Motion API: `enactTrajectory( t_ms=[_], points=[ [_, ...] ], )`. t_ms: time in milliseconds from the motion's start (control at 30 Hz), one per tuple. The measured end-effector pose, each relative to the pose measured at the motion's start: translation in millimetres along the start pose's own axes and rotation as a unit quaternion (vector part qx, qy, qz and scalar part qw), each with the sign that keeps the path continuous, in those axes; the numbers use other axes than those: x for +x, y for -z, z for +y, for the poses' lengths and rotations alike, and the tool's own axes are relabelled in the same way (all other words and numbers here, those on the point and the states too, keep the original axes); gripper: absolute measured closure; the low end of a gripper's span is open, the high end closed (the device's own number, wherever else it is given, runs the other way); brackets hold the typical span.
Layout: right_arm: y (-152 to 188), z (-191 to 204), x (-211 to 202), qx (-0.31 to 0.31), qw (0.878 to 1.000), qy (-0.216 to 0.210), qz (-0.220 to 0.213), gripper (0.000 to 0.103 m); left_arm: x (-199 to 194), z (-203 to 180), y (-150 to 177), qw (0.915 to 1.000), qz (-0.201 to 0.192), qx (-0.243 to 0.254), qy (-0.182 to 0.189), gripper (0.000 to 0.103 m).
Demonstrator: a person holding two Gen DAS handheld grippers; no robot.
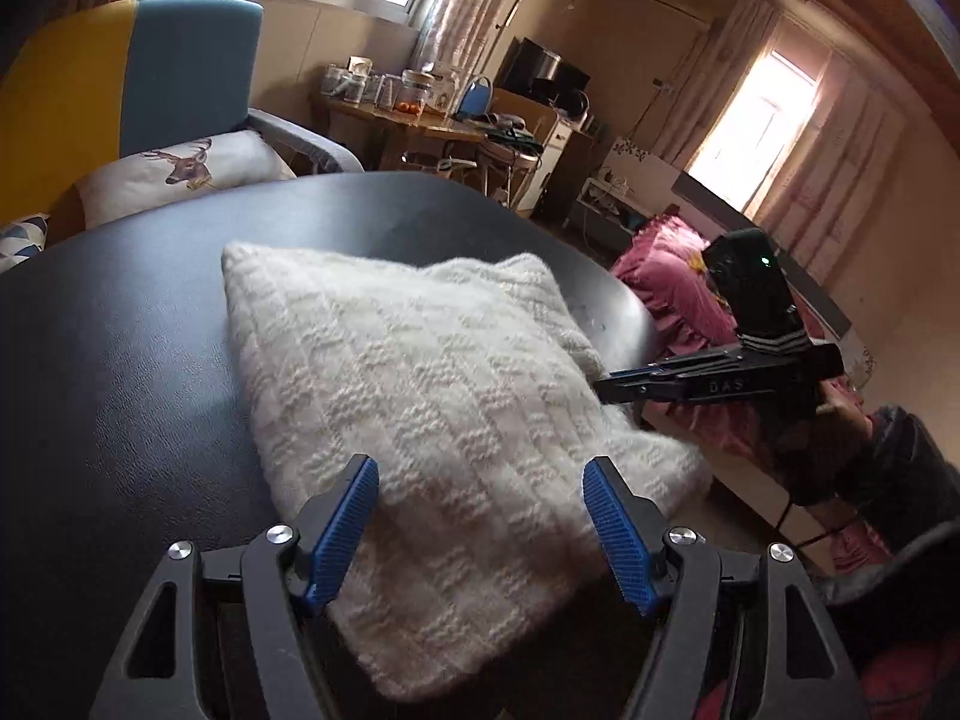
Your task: Fold clothes
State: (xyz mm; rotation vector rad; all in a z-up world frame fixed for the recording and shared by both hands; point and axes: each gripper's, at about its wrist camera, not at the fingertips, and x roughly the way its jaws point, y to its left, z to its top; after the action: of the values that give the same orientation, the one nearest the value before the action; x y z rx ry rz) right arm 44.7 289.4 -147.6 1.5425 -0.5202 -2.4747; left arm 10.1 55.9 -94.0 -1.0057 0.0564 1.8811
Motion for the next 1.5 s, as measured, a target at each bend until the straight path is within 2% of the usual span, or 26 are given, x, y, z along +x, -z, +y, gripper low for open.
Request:
enactTrajectory(
  t_ms=[67,100,133,167,233,333,433,533,600,667,767,800,900,933,1000,1100,1233,1367,1433,1500],
  points=[
    [0.0,-8.1,4.9,0.013,1.0,-0.019,-0.012,0.087,21.8,-3.5,13.5,0.9984,0.05,0.026,-0.012,0.029],
    [0.2,-9.9,6.4,0.014,1.0,-0.022,-0.016,0.086,26.3,-9.6,19.6,0.9966,0.058,0.051,-0.028,0.029],
    [0.5,-10.6,8.0,0.01,1.0,-0.018,-0.02,0.081,26.5,-17.9,24.3,0.9943,0.058,0.079,-0.042,0.028],
    [1.3,-13.0,9.6,0.001,1.0,-0.004,-0.025,0.071,26.6,-22.0,27.1,0.9925,0.06,0.094,-0.049,0.028],
    [1.5,-17.0,13.6,0.013,0.999,-0.012,-0.03,0.065,26.4,-21.9,29.2,0.9914,0.065,0.1,-0.052,0.028],
    [0.0,-16.8,16.9,0.032,0.998,-0.032,-0.037,0.063,20.2,-12.8,20.7,0.9956,0.065,0.057,-0.034,0.028],
    [-6.8,-3.0,6.4,0.012,0.998,-0.03,-0.053,0.063,4.1,-4.6,4.6,0.999,0.044,0.003,0.008,0.028],
    [-16.1,7.7,-25.8,-0.033,0.994,-0.018,-0.098,0.064,-12.3,8.7,-13.7,0.9978,0.008,-0.053,0.039,0.027],
    [-24.3,22.4,-44.6,-0.065,0.989,-0.013,-0.13,0.064,-18.4,14.5,-25.7,0.9967,-0.015,-0.068,0.042,0.027],
    [-39.5,42.5,-48.9,-0.094,0.985,-0.017,-0.144,0.064,-16.5,17.7,-38.0,0.9968,-0.026,-0.068,0.033,0.027],
    [-57.1,53.5,-38.5,-0.13,0.982,-0.024,-0.134,0.064,-4.1,20.7,-51.5,0.997,-0.028,-0.067,0.026,0.027],
    [-58.7,53.9,-28.2,-0.137,0.983,-0.021,-0.119,0.064,3.0,20.2,-52.6,0.9977,-0.02,-0.063,0.018,0.026],
    [-40.3,38.6,4.9,-0.14,0.988,0.044,-0.041,0.065,25.0,15.6,-41.5,0.9989,0.007,-0.044,-0.011,0.026],
    [-29.8,28.6,7.9,-0.138,0.989,0.044,-0.044,0.066,31.4,12.6,-34.5,0.9992,0.012,-0.03,-0.022,0.026],
    [-15.4,13.9,7.5,-0.128,0.988,0.018,-0.08,0.066,38.0,4.1,-23.0,0.9989,0.004,-0.009,-0.046,0.026],
    [-12.4,4.2,8.2,-0.099,0.99,0.001,-0.096,0.066,43.1,-1.6,-20.2,0.9982,-0.005,0.001,-0.06,0.022],
    [-13.2,5.4,6.1,-0.099,0.99,-0.002,-0.103,0.066,27.5,9.4,-30.0,0.9981,-0.027,-0.043,-0.035,0.021],
    [-13.4,3.8,-9.1,-0.07,0.991,-0.019,-0.111,0.064,-5.2,47.8,-42.1,0.9909,-0.055,-0.123,-0.013,0.021],
    [-13.9,1.2,-21.6,-0.043,0.992,-0.03,-0.116,0.064,-14.9,74.2,-44.9,0.9856,-0.048,-0.162,-0.006,0.02],
    [-12.3,-8.1,-38.0,-0.001,0.99,-0.062,-0.13,0.064,-8.6,93.2,-46.0,0.9821,-0.023,-0.187,0.006,0.02]
  ],
)
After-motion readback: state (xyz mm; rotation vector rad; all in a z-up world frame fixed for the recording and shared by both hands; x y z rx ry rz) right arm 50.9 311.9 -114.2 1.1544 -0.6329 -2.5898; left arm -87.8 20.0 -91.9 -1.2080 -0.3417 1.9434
